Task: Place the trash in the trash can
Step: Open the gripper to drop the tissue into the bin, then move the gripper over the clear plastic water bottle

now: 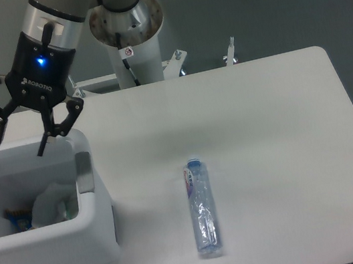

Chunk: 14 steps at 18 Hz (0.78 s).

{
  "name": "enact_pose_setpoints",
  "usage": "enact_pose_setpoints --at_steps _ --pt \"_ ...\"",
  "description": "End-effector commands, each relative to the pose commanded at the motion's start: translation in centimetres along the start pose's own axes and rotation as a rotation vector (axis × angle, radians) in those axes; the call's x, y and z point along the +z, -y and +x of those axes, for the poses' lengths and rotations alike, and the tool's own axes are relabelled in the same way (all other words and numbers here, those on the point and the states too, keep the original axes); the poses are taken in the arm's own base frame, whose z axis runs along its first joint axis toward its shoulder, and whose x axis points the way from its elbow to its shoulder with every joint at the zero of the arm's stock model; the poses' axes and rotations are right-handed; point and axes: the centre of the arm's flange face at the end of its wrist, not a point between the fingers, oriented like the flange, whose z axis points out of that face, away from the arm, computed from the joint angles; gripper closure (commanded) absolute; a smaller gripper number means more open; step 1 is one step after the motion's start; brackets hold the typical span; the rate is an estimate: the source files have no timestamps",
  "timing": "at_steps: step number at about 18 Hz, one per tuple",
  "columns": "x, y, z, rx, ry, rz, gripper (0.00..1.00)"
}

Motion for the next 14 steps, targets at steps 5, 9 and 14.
enact_pose_setpoints --at_steps 5,9,14 --pt "-3.0 0.8 -5.5 -0.061 0.199 0.019 0.00" --pt "-3.7 1.1 -10.0 -0.091 0.363 -0.009 0.00" --pt "-2.8 1.8 -16.8 -0.116 0.427 -0.047 0.00"
